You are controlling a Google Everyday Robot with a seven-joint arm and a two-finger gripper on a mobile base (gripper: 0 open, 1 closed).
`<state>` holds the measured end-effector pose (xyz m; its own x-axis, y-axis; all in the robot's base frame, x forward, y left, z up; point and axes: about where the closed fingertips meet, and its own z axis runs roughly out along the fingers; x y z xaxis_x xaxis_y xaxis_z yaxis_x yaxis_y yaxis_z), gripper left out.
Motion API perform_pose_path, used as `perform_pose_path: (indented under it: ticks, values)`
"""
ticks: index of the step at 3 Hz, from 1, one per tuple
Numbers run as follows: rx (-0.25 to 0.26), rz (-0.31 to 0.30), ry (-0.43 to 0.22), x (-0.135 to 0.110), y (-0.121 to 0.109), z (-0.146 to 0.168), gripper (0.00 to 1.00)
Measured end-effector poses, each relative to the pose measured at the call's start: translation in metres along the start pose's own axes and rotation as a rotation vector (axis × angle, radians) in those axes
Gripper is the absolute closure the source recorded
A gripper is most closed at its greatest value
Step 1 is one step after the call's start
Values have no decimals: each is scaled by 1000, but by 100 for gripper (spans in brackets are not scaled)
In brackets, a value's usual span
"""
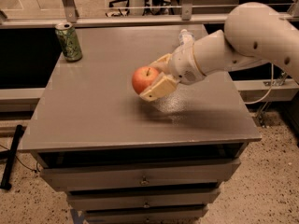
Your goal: Move apple near green can
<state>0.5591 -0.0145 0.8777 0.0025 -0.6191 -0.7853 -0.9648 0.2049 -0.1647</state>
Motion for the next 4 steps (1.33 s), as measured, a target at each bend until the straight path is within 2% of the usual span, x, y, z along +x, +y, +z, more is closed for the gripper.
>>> perform_pose_path:
  ticks: [2, 3, 4]
  values:
    - [85, -78, -117, -66, -117, 51, 100]
    - [131, -90, -138, -97, -165, 77, 100]
    - [129, -81, -111, -116, -188, 118, 100]
